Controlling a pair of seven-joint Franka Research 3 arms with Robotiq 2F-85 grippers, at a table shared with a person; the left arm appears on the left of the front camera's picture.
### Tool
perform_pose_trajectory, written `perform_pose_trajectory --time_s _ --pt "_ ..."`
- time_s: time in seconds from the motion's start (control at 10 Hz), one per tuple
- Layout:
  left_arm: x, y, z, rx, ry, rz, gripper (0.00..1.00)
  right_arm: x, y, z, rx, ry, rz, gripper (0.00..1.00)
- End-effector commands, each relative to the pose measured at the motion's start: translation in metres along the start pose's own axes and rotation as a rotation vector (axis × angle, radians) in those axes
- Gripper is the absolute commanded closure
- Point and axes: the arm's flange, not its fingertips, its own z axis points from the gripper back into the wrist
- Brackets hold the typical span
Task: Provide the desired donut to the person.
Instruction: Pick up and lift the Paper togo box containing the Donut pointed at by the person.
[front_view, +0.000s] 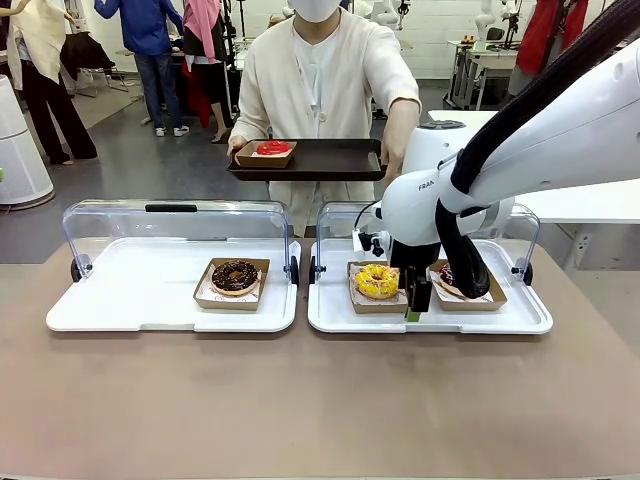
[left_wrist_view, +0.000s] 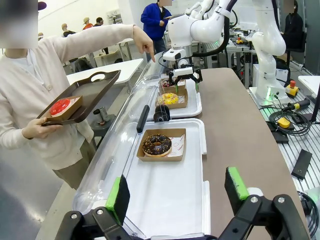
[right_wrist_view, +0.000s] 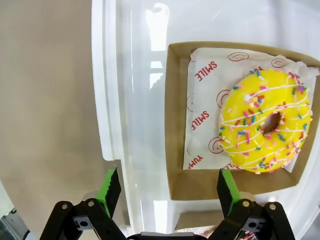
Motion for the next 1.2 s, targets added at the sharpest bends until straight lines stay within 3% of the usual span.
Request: perform_pose_trajectory --time_s 0.0,0.9,1.0,1.1 --pt "0.0023 0.0007 0.0017 0.002 -0.012 -0.001 0.0 0.0019 -0.0086 -0.0054 -0.001 0.009 0.016 0.0" --pt "0.0023 0.0007 0.0017 0.002 -0.012 -0.001 0.0 0.0013 -0.0131 -0.0115 0.034 0.015 0.01 0.0" --pt "0.0023 0.0007 0.0017 0.002 -0.012 -0.001 0.0 0.0012 -0.0129 -0.0116 0.035 0.018 0.017 0.52" --pt "0.0023 0.0007 0.0017 0.002 -0.012 -0.001 0.0 0.0013 -0.0128 -0.0118 0.034 0.017 0.018 0.58"
